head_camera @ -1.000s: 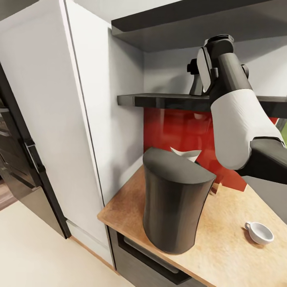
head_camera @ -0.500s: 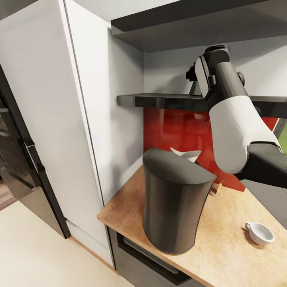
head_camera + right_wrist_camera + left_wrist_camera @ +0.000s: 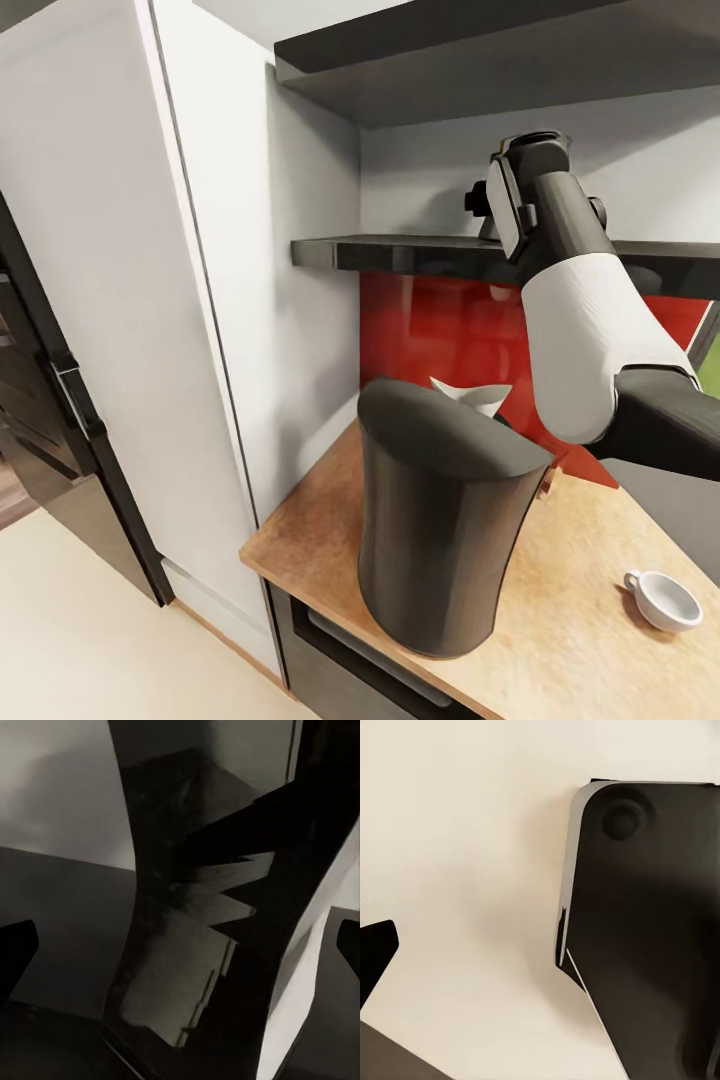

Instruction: Set up a coffee station on the kitchen countertop: keep the coffee maker on the countertop, move the bottle of coffee from the kitchen shelf to the counter next to the coffee maker, place a paper coffee filter on top of the coffee maker, put the saucer next to the coffee maker with the coffee cup on the saucer, and place the electric kettle next to the coffee maker.

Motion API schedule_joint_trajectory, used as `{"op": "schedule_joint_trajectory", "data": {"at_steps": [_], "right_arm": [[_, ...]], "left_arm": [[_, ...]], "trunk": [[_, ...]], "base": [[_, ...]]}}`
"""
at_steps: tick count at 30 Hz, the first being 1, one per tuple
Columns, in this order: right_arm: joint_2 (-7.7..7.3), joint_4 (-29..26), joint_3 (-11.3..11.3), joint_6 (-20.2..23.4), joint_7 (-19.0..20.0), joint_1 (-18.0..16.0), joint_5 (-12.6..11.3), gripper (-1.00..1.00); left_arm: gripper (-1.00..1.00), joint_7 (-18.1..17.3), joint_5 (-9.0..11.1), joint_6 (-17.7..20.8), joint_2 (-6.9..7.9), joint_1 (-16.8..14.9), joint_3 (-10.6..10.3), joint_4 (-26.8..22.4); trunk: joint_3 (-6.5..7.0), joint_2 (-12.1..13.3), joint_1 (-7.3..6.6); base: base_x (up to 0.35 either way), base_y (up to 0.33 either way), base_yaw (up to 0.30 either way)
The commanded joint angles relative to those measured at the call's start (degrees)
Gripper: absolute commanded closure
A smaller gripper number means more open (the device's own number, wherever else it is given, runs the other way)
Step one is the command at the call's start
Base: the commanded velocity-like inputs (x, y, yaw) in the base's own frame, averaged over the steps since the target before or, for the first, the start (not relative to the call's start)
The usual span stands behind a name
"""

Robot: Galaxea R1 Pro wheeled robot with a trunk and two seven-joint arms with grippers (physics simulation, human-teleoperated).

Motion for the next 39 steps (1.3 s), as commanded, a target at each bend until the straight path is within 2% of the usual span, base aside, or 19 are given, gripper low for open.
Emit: {"op": "schedule_joint_trajectory", "data": {"at_steps": [1, 36, 37, 39], "right_arm": [[0.07, 0.0, -0.2, 0.2, 0.0, -0.1, 0.3, -1.00], [0.07, -1.2, -0.2, 0.2, 0.0, -0.1, 0.3, -1.00], [0.07, -1.2, -0.2, 0.2, 0.0, -0.1, 0.3, 1.00], [0.07, -1.2, -0.2, 0.2, 0.0, -0.1, 0.3, 1.00]], "left_arm": [[-1.00, 0.1, -0.3, -0.1, -0.02, 0.0, 0.3, -0.1], [-1.00, 0.1, -0.3, -0.1, -0.11, 0.0, 0.3, -0.1], [-1.00, 0.1, -0.3, -0.1, -0.11, 0.0, 0.3, -0.1], [-1.00, 0.1, -0.3, -0.1, -0.11, 0.0, 0.3, -0.1]], "trunk": [[-0.12, -0.1, 0.04], [-0.12, -0.1, 0.04], [-0.12, -0.1, 0.04], [-0.12, -0.1, 0.04]], "base": [[0.005, 0.000, 0.000], [0.031, -0.017, 0.000], [0.003, 0.000, 0.000], [0.001, 0.000, 0.000]]}}
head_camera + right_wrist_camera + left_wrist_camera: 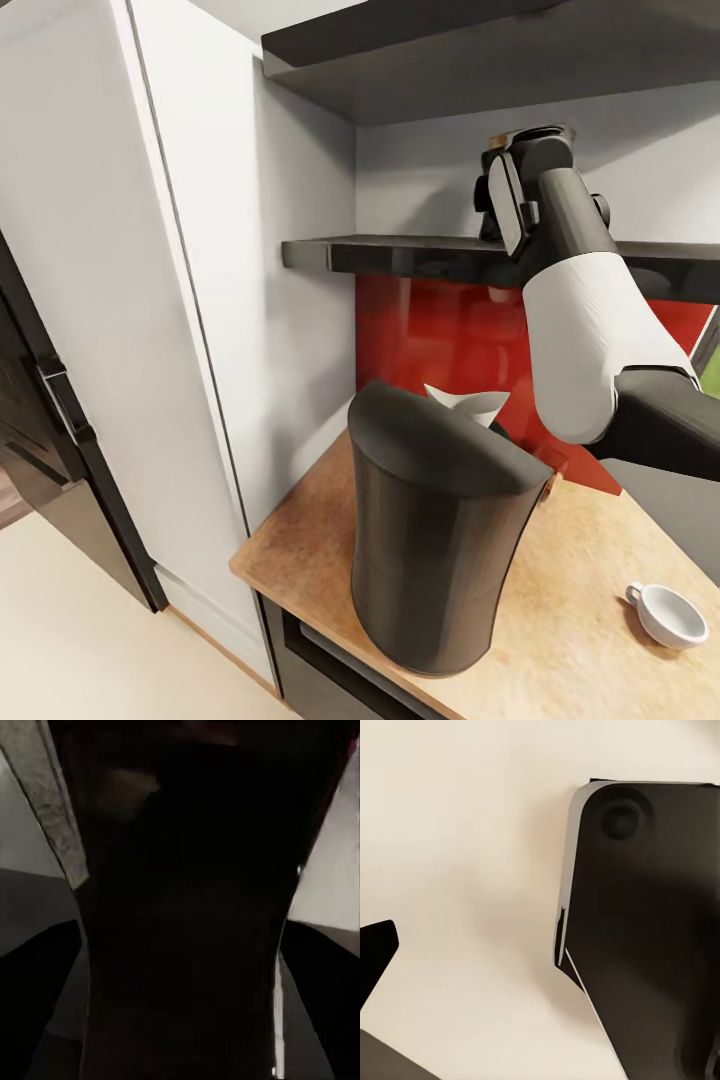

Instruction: Set up a coffee station on the kitchen countertop: keep the coffee maker on the countertop, move the bottle of coffee from the kitchen shelf to the counter next to the coffee maker, place a paper coffee filter on top of the coffee maker, put the saucer next to the coffee maker with the coffee cup on the saucer, and place the electric kettle next to the coffee maker.

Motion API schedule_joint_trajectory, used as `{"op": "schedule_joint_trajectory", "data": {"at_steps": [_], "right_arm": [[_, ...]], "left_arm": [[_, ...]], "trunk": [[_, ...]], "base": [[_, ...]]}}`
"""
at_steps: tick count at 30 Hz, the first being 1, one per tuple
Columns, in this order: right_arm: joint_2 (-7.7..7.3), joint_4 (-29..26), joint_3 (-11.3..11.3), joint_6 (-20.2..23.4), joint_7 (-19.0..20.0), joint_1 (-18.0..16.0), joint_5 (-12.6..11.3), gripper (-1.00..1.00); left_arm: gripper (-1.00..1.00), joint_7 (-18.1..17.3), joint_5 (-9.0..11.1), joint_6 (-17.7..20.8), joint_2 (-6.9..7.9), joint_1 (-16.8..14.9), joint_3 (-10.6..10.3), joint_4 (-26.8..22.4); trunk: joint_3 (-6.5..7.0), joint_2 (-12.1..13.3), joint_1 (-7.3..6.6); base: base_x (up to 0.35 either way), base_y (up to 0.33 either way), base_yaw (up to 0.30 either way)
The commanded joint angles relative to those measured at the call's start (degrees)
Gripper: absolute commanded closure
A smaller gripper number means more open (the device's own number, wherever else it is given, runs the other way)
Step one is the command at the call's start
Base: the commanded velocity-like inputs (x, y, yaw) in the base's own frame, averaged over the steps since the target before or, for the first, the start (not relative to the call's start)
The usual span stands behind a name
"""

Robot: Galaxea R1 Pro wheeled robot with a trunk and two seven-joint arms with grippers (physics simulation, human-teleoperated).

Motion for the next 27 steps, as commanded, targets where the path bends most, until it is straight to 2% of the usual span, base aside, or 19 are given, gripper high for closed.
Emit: {"op": "schedule_joint_trajectory", "data": {"at_steps": [1, 27], "right_arm": [[0.07, 0.0, -0.2, 0.2, 0.0, -0.1, 0.1, 1.00], [0.07, -0.1, -0.2, 0.1, 0.0, -0.1, 0.0, 1.00]], "left_arm": [[-1.00, 0.1, -0.3, -0.1, -0.02, 0.0, 0.3, -0.1], [-1.00, 0.0, -0.2, -0.1, 0.15, 0.0, 0.4, -0.1]], "trunk": [[-0.12, -0.1, 0.04], [-0.12, -0.1, 0.04]], "base": [[0.000, 0.000, 0.000], [0.000, 0.000, 0.000]]}}
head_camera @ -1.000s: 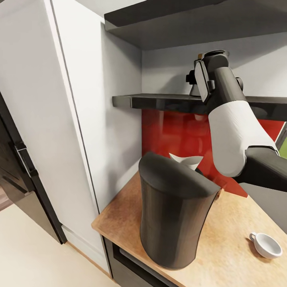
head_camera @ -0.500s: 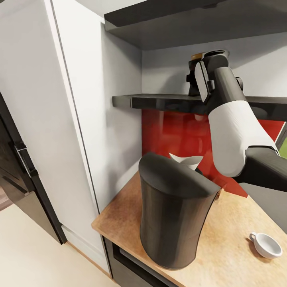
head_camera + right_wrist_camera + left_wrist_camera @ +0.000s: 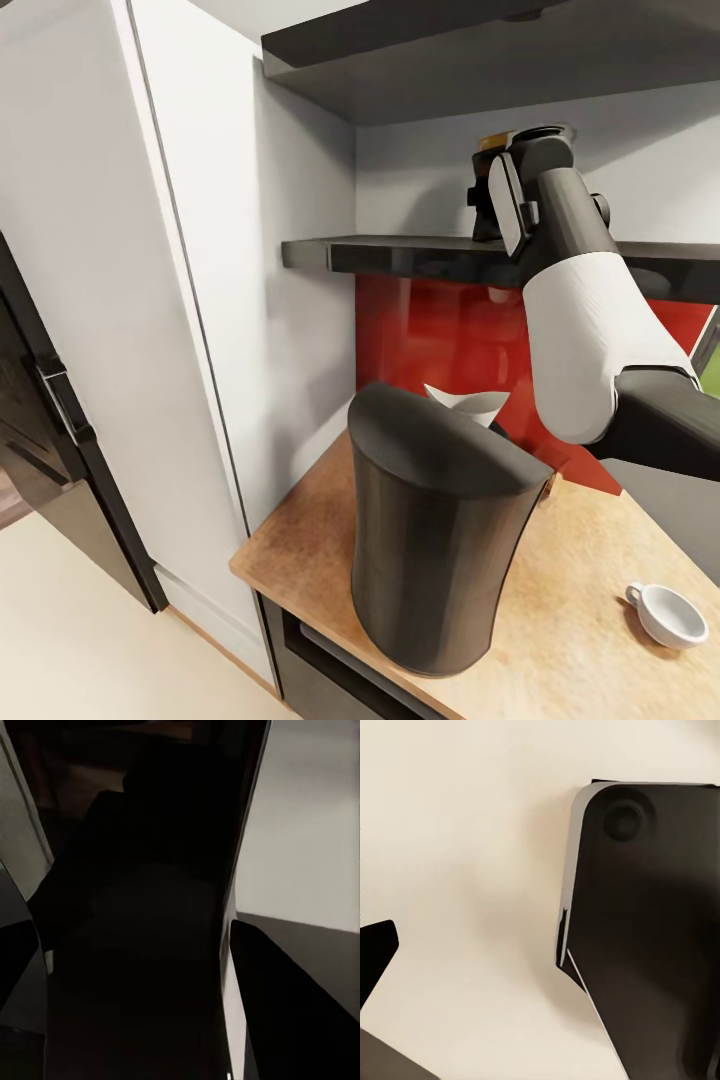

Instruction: Set up a coffee station on the kitchen countertop: keep the coffee maker on the countertop, move the bottle of coffee from the kitchen shelf to the counter next to the coffee maker, place a paper coffee filter on top of the coffee maker, put the saucer next to the coffee maker with the coffee cup on the saucer, and place the electric kettle next to the coffee maker.

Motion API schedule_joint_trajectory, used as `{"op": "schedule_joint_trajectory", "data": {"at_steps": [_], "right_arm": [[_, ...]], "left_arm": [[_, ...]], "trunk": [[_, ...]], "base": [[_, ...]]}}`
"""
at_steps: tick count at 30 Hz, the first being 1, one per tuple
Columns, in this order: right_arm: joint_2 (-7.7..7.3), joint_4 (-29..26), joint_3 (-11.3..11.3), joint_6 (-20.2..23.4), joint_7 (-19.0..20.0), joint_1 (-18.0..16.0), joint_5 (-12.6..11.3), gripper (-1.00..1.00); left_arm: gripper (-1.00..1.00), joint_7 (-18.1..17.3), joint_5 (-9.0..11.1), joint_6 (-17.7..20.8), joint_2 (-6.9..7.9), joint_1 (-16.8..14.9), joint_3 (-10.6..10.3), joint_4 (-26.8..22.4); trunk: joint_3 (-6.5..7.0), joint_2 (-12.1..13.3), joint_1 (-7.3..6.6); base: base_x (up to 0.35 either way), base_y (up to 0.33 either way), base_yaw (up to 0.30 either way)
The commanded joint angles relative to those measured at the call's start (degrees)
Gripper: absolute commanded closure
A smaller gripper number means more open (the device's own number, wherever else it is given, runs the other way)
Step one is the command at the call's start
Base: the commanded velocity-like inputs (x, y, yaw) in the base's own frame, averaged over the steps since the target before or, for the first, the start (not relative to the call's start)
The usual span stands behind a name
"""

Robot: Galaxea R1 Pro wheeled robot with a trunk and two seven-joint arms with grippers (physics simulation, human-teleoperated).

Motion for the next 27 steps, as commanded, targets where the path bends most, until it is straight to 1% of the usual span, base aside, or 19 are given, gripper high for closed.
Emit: {"op": "schedule_joint_trajectory", "data": {"at_steps": [1, 7, 13, 15, 18, 19, 22, 27], "right_arm": [[0.07, 0.0, -0.3, 0.1, -0.1, -0.1, -0.4, 1.00], [0.07, 0.0, -0.3, 0.1, -0.1, -0.1, -0.4, 1.00], [0.07, -0.1, -0.3, 0.1, -0.1, -0.1, -0.4, 1.00], [0.13, -0.9, -0.3, 0.1, -0.1, -0.1, -0.5, 1.00], [1.12, 0.1, -0.4, 0.4, -0.8, -1.1, 0.3, 1.00], [1.45, 0.4, -0.4, 0.4, -0.9, -1.4, -0.1, 1.00], [1.46, 0.5, -0.4, 0.5, -0.7, -2.3, 0.1, 1.00], [1.46, 0.1, -0.3, 0.7, -0.3, -1.3, 0.0, 1.00]], "left_arm": [[-1.00, 0.1, -0.3, -0.1, -0.01, 0.0, 0.3, -0.1], [-1.00, 0.1, -0.3, -0.1, -0.02, 0.0, 0.3, -0.1], [-1.00, 0.1, -0.3, -0.1, -0.09, 0.0, 0.3, -0.1], [-1.00, 0.1, -0.3, -0.1, -0.09, 0.0, 0.3, -0.1], [-1.00, 0.2, -0.5, -0.2, -0.18, 0.2, 0.1, -0.5], [-1.00, 0.2, -0.5, -0.2, -0.18, 0.2, 0.1, -0.5], [-1.00, 0.3, -0.5, -0.2, -0.18, 0.1, 0.1, -0.5], [-1.00, 0.4, -0.5, -0.2, -0.14, -0.4, 0.1, -0.5]], "trunk": [[-0.12, -0.1, 0.04], [-0.12, -0.1, 0.04], [-0.12, -0.1, 0.04], [-0.12, -0.1, 0.04], [-0.12, -0.1, 0.04], [-0.12, -0.1, 0.04], [-0.12, -0.1, 0.04], [-0.12, -0.1, 0.04]], "base": [[0.000, 0.000, 0.000], [-0.037, 0.000, 0.000], [-0.286, 0.000, 0.000], [-0.332, -0.015, 0.000], [0.000, 0.000, 0.000], [0.000, 0.000, 0.000], [0.000, 0.000, 0.000], [-0.057, -0.028, 0.012]]}}
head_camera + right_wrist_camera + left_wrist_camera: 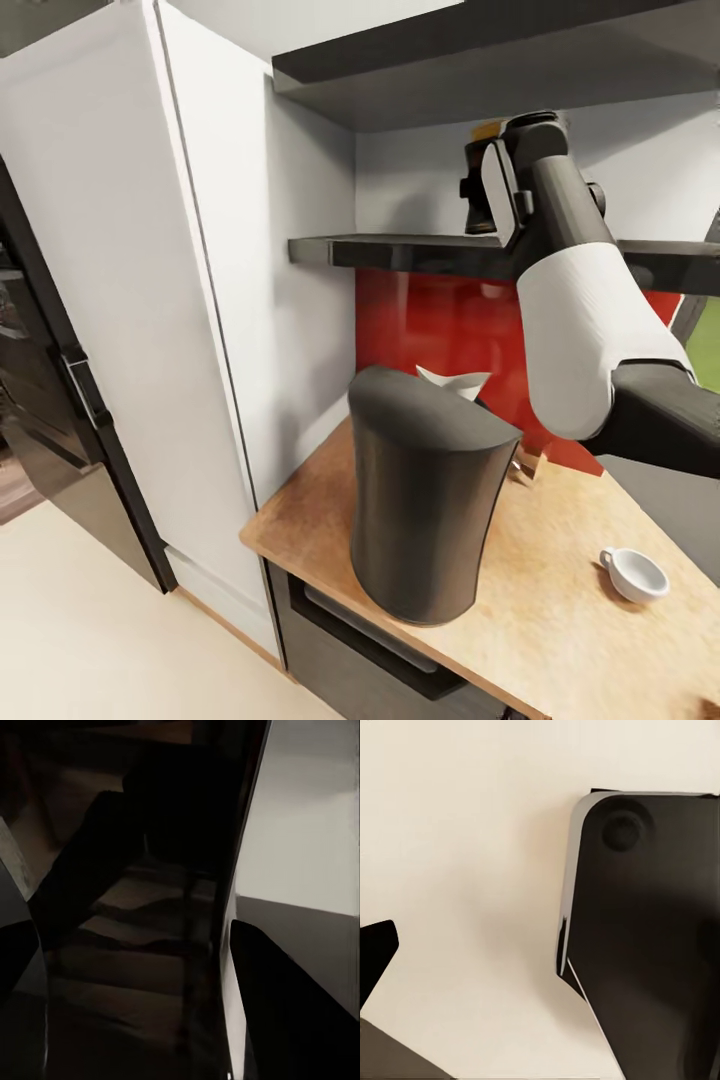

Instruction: Set up a coffee station on the kitchen countertop: keep the coffee maker on the countertop, move the bottle of coffee from the kitchen shelf to the counter next to the coffee maker, place a paper coffee filter on top of the coffee maker, put the saucer next to the coffee maker with the coffee cup on the saucer, and place the electric kettle next to the coffee maker.

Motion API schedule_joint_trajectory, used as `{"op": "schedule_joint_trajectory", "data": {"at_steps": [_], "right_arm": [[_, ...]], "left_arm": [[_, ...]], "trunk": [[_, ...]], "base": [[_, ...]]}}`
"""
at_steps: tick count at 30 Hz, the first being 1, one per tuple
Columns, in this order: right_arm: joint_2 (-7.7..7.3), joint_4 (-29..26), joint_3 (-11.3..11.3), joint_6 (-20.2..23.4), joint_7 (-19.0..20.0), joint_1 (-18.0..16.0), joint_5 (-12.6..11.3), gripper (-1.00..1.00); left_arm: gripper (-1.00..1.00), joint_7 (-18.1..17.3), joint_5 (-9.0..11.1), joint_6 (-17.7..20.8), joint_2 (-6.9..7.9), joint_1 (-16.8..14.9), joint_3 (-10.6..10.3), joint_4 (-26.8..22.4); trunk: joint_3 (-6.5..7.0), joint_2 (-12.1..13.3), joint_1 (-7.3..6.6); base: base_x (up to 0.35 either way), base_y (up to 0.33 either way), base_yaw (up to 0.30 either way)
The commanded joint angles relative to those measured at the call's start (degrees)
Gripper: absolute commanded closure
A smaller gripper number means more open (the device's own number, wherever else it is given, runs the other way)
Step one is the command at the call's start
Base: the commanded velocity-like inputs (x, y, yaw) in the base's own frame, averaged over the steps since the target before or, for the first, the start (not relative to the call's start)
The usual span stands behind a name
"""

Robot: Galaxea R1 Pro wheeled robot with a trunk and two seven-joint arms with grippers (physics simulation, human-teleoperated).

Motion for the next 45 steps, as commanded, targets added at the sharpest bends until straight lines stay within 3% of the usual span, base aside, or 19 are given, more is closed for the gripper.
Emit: {"op": "schedule_joint_trajectory", "data": {"at_steps": [1, 45], "right_arm": [[0.06, -0.1, -0.2, 0.2, -0.1, 0.0, 0.1, 1.00], [0.06, 0.6, -0.1, 0.1, 0.0, 0.1, 0.1, 1.00]], "left_arm": [[-1.00, 0.1, -0.3, -0.1, -0.03, 0.0, 0.3, -0.1], [-1.00, 0.1, -0.2, 0.1, 0.28, -0.2, 0.4, -0.1]], "trunk": [[-0.12, -0.1, 0.02], [0.47, -0.1, 0.02]], "base": [[-0.203, -0.118, 0.127], [-0.269, -0.119, 0.270]]}}
